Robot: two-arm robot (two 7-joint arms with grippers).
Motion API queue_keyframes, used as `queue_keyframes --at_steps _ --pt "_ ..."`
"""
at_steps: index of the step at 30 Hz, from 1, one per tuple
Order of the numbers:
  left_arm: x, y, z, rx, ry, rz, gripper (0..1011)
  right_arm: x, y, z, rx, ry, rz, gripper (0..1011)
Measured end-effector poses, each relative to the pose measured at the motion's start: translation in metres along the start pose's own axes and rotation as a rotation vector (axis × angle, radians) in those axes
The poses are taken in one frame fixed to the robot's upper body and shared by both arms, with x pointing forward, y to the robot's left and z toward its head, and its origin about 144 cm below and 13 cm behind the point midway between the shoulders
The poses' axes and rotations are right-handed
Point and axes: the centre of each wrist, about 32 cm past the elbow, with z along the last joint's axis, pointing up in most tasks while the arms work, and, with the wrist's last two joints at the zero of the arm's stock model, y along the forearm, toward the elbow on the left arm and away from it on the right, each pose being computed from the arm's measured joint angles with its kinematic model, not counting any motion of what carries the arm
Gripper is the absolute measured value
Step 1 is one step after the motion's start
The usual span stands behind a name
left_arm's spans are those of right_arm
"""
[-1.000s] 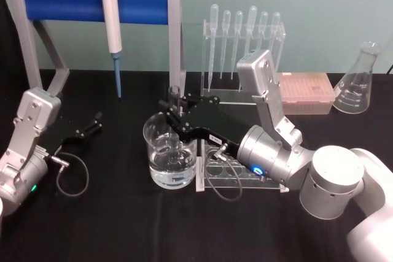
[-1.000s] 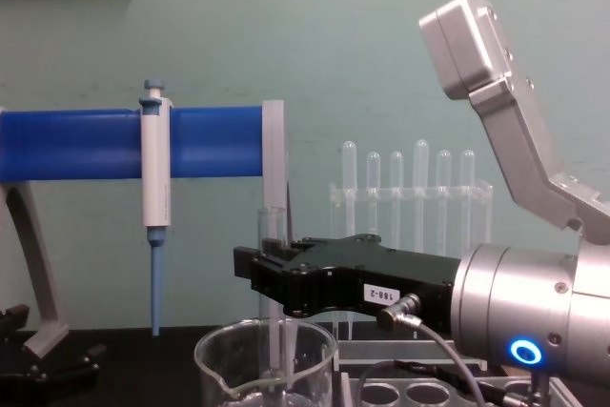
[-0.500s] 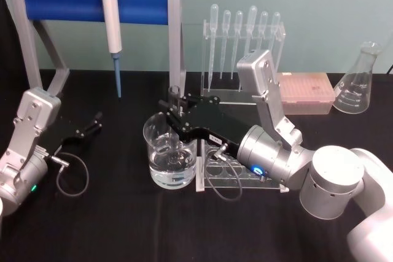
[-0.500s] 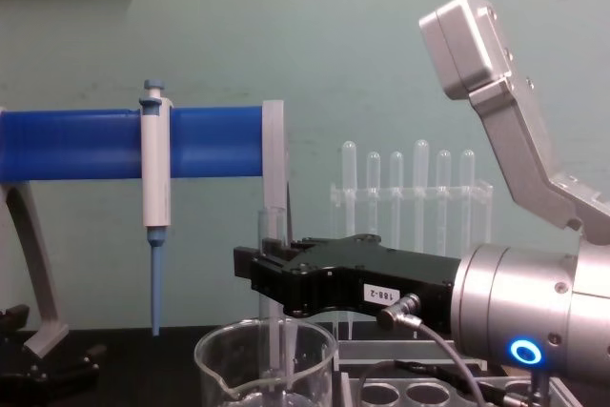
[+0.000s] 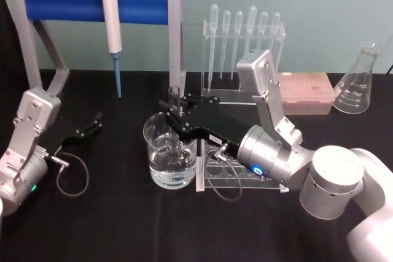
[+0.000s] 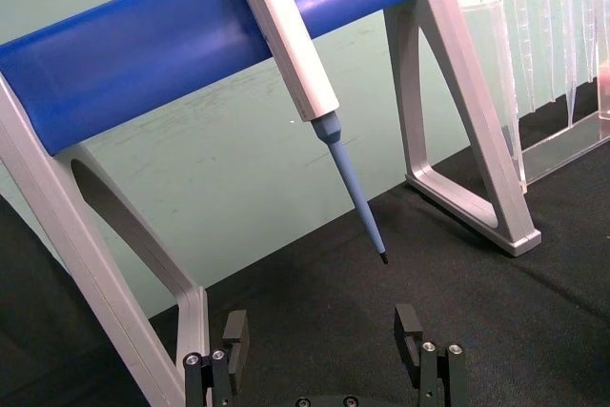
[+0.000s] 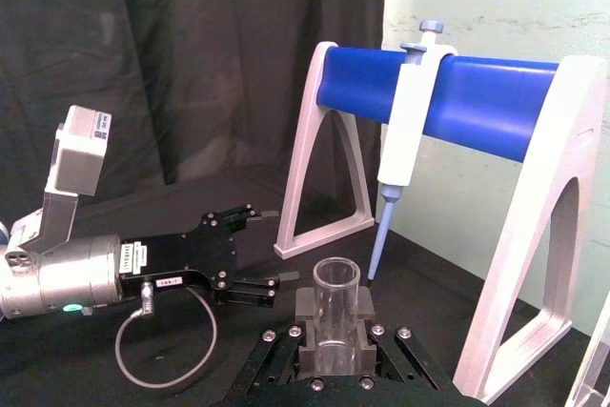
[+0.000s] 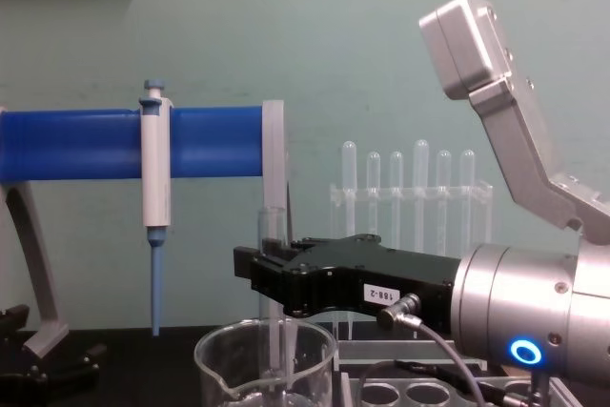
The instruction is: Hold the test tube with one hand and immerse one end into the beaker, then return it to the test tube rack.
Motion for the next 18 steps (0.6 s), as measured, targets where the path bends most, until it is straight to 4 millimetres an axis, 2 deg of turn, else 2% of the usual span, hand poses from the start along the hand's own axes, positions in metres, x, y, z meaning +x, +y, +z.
queue_keyframes --at_steps 18 --pt "0.0 0.0 0.0 0.0 0.0 0.0 1000 0.0 0.0 0.0 0.0 0.0 0.0 225"
